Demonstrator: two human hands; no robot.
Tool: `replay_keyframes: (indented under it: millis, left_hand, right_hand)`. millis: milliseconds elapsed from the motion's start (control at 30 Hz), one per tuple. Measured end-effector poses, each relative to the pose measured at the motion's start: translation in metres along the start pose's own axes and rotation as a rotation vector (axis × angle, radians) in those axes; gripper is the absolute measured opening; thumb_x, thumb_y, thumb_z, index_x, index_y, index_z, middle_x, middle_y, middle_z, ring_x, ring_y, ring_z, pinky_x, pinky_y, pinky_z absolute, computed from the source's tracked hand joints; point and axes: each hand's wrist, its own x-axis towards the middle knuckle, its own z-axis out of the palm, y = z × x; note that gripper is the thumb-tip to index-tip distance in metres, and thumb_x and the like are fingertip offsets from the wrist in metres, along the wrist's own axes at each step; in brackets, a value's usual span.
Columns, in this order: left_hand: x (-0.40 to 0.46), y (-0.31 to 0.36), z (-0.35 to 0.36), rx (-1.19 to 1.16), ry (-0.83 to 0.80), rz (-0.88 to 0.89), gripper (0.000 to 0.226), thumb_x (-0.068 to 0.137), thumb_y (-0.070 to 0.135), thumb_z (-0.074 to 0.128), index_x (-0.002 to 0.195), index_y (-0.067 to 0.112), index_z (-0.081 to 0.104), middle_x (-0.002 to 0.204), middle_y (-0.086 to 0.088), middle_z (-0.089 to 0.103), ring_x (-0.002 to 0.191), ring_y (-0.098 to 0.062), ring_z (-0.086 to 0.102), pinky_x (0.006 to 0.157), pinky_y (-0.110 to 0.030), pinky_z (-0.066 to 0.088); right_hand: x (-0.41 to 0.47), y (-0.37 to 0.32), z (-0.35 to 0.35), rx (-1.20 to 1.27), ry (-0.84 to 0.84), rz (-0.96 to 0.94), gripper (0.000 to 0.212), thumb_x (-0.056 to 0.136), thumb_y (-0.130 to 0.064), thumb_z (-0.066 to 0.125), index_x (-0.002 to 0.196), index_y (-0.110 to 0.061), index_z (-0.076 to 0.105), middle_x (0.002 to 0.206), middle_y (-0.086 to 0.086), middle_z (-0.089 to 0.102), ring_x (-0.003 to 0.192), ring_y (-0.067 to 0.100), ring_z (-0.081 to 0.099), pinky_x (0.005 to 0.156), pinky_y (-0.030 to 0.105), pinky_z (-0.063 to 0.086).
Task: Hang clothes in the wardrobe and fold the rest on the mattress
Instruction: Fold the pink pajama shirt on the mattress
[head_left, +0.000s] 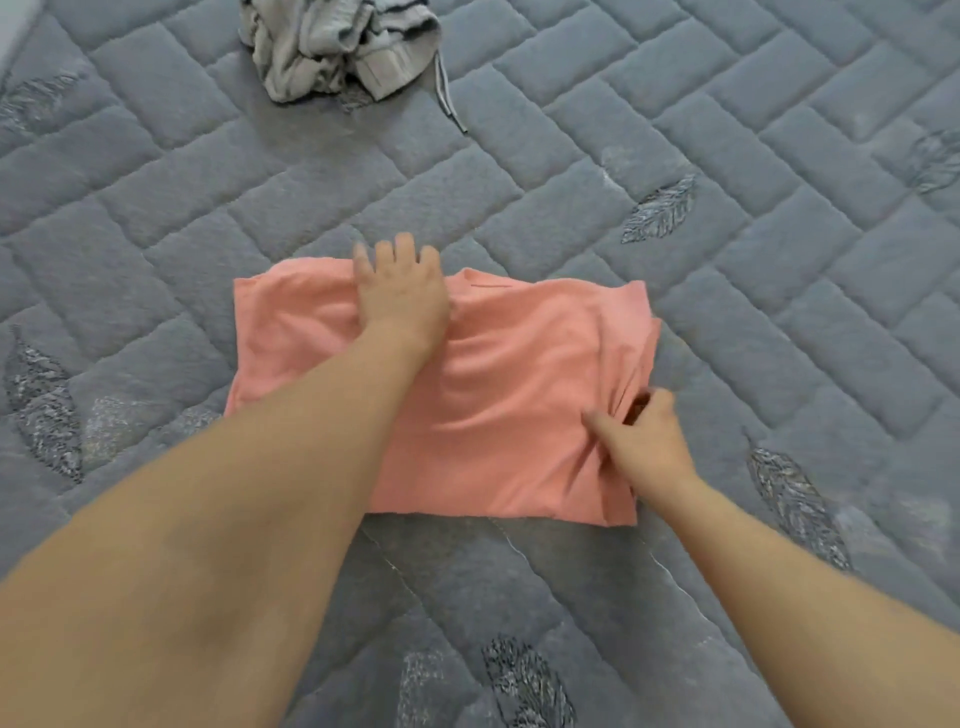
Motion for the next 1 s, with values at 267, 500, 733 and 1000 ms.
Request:
replay_keyframes:
  millis: [267, 500, 733, 1000]
  left_hand:
    - [-0.001, 0.065, 0.003, -0.035, 0.055, 0.326, 0.034, 0.097, 0.03, 0.042, 0.124, 0.013, 0.054, 0.136, -0.012, 0.047, 0.128, -0.035, 0.038, 0.117, -0.052, 0.013]
    - [-0.001, 0.165, 0.007, -0.149, -0.273, 0.426, 0.04, 0.098, 0.042, 0.041, 0.132, 0.023, 0.052, 0.139, -0.011, 0.045, 0.131, -0.035, 0.035, 0.11, -0.047, 0.025]
    - [-0.001, 0.172, 0.012, -0.192, -0.254, 0.348, 0.035, 0.103, 0.039, 0.032, 0.125, 0.018, 0.049, 0.132, -0.012, 0.044, 0.128, -0.037, 0.038, 0.107, -0.053, 0.03]
    - [-0.05, 0.163, -0.002, -0.23, -0.046, 0.451, 0.035, 0.091, 0.028, 0.05, 0.121, 0.012, 0.051, 0.123, -0.012, 0.047, 0.116, -0.033, 0.044, 0.101, -0.045, 0.034]
  right_hand:
    - [-0.011, 0.041, -0.028, 0.325, -0.453, 0.016, 0.021, 0.092, -0.028, 0.068, 0.093, -0.008, 0.06, 0.085, 0.006, 0.064, 0.059, 0.004, 0.057, 0.055, 0.018, 0.046]
    - [-0.025, 0.082, -0.03, 0.217, -0.629, 0.039, 0.005, 0.089, -0.003, 0.068, 0.091, -0.006, 0.065, 0.095, 0.009, 0.068, 0.087, 0.018, 0.062, 0.091, 0.038, 0.051]
    - [-0.045, 0.106, -0.041, 0.178, -0.541, 0.122, 0.026, 0.098, -0.002, 0.048, 0.084, -0.021, 0.061, 0.069, -0.004, 0.057, 0.056, 0.004, 0.051, 0.055, 0.02, 0.04]
    - [-0.083, 0.1, 0.001, -0.014, -0.054, -0.057, 0.031, 0.085, -0.043, 0.068, 0.103, -0.025, 0.05, 0.101, -0.008, 0.048, 0.09, 0.013, 0.051, 0.077, 0.035, 0.046]
